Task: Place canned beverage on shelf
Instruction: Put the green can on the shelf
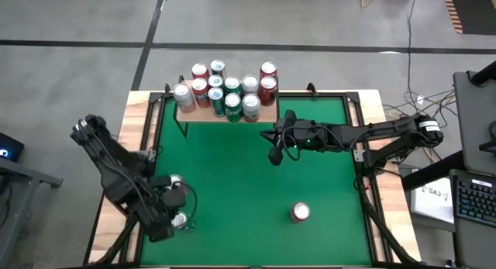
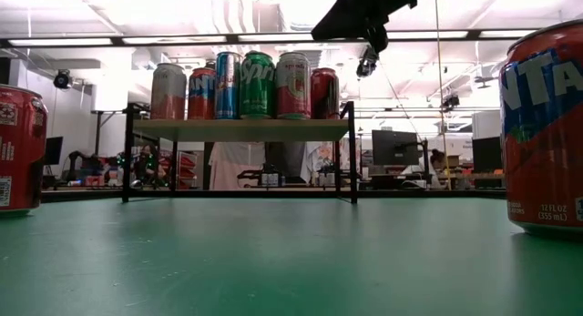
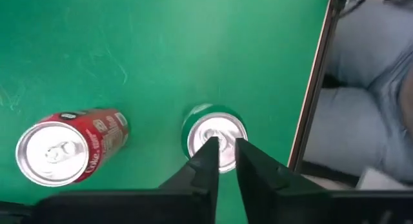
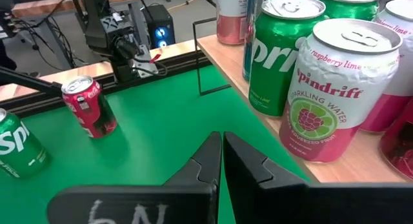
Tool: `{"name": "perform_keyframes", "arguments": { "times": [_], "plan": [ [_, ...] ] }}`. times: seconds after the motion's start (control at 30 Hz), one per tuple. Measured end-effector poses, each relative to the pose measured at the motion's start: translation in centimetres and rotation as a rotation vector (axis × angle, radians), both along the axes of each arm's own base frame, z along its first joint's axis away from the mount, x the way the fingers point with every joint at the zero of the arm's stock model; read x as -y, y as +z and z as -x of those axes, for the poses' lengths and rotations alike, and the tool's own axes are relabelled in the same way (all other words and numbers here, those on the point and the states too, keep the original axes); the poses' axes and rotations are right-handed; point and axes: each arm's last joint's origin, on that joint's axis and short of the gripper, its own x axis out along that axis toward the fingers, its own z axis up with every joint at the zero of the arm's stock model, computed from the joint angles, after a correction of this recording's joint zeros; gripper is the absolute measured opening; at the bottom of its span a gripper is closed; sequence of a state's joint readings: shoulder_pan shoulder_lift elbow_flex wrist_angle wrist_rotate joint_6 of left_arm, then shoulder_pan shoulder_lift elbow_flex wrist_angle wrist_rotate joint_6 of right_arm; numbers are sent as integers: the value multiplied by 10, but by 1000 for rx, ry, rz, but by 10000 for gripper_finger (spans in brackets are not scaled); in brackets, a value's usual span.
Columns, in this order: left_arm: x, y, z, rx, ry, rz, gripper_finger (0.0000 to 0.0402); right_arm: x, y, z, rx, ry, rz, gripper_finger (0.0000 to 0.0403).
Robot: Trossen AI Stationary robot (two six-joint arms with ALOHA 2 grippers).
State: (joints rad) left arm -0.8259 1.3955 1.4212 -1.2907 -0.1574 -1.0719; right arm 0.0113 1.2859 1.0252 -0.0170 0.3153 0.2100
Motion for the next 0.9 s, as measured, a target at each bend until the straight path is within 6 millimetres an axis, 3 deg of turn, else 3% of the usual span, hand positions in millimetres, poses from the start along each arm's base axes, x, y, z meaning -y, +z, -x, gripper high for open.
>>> {"name": "perform_keyframes", "arguments": {
  "times": [0.17, 0.57, 0.7, 0.9],
  "plan": [
    [10, -11, -5, -50, -23, -17, 95, 0, 0, 0, -1, 0, 1, 9],
    [17, -26, -13, -57, -16, -91, 316, 0, -1, 0, -16, 9, 25, 9],
    [16, -39, -11, -86, 2, -114, 350, 0, -1, 0, -21, 13, 35, 9],
    [20, -53, -13, -87, 7, -70, 358, 0, -1, 0, -25, 18, 47, 9]
  ]
}}
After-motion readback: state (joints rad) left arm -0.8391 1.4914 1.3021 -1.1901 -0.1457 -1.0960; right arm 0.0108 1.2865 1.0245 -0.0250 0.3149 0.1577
